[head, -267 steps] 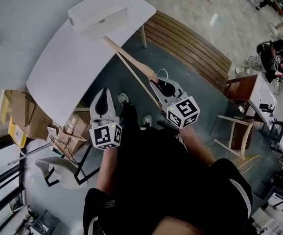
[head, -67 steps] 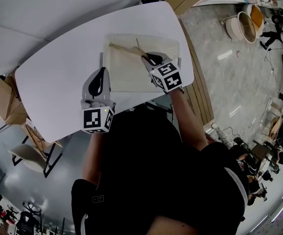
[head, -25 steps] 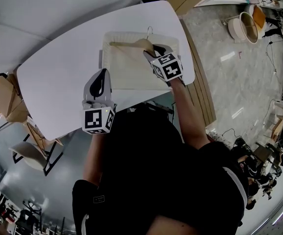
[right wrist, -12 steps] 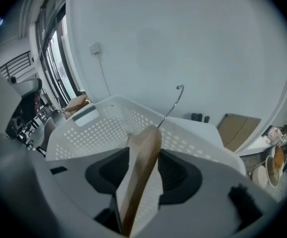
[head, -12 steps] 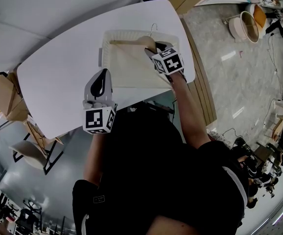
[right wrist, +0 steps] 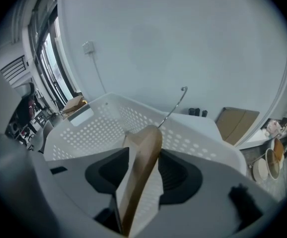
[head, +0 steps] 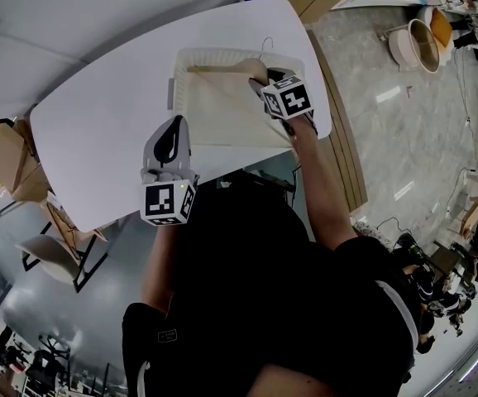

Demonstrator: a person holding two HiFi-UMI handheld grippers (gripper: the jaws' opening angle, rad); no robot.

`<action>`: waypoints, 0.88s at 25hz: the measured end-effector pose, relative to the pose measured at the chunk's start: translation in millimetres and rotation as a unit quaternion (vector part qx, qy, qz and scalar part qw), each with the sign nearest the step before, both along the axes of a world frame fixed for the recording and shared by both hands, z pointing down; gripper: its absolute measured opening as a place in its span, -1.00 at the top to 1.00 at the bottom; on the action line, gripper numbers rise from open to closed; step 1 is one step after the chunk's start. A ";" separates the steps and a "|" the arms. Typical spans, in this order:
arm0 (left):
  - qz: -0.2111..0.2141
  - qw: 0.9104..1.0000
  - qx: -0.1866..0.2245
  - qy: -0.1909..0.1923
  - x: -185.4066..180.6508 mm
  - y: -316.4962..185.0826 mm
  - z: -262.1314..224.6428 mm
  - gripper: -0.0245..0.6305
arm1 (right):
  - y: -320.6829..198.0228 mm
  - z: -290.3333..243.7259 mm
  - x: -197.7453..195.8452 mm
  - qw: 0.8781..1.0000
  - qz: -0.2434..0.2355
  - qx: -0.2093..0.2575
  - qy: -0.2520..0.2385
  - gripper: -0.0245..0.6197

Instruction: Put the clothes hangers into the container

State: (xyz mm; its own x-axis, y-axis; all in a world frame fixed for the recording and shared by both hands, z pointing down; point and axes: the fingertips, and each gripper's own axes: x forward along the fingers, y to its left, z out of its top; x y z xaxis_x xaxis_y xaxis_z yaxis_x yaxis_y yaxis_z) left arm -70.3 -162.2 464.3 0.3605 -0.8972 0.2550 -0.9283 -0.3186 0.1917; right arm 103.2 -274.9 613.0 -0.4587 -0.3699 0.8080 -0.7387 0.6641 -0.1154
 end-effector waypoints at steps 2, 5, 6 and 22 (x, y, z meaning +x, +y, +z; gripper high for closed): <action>0.000 1.000 0.000 -0.001 -0.6 0.7 -0.2 0.90 | -0.4 0.6 0.8 1.000 0.001 -0.002 0.001 0.33; -0.002 1.000 0.000 -0.001 -2.1 1.0 -1.1 0.90 | -1.3 1.2 2.1 1.000 0.004 -0.005 0.003 0.32; -0.002 1.000 0.000 0.000 -2.3 1.1 -1.4 0.90 | -1.5 1.1 2.6 1.000 0.005 -0.006 0.002 0.32; -0.003 1.000 0.004 0.002 -5.5 5.3 -1.6 0.90 | -1.8 -6.1 6.2 1.000 0.021 0.001 -0.001 0.31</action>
